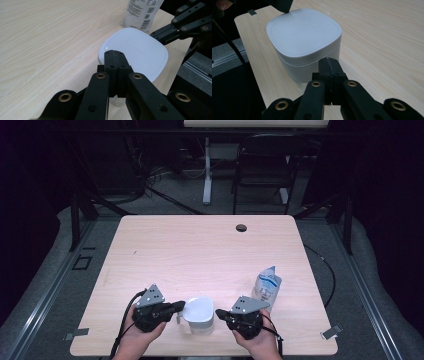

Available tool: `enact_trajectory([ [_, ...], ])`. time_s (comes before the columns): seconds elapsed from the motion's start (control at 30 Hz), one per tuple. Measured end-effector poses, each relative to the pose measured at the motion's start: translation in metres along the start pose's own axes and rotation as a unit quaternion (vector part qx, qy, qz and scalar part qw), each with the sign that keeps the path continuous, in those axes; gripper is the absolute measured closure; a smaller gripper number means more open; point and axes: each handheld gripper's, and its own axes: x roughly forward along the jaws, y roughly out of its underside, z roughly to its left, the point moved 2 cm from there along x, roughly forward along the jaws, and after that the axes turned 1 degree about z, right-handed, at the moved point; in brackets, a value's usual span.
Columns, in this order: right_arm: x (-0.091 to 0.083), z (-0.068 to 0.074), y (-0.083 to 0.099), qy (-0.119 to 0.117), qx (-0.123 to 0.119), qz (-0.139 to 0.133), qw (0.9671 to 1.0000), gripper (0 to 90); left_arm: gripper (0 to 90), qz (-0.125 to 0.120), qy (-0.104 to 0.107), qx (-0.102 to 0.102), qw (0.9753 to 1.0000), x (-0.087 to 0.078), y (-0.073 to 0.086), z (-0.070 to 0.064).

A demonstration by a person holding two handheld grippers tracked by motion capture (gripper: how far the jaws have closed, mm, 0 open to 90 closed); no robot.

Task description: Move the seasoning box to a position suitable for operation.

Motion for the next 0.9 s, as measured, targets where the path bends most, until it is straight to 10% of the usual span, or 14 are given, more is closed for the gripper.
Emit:
enact_trajectory([
  [0.9, 0.0017, 0.0044, -0.0016, -0.011, -0.006, -0.004, 0.9999, 90.0, 90.0, -0.001, -0.001, -0.006, 1.0000, -0.0008, 0.0026, 0.0016],
])
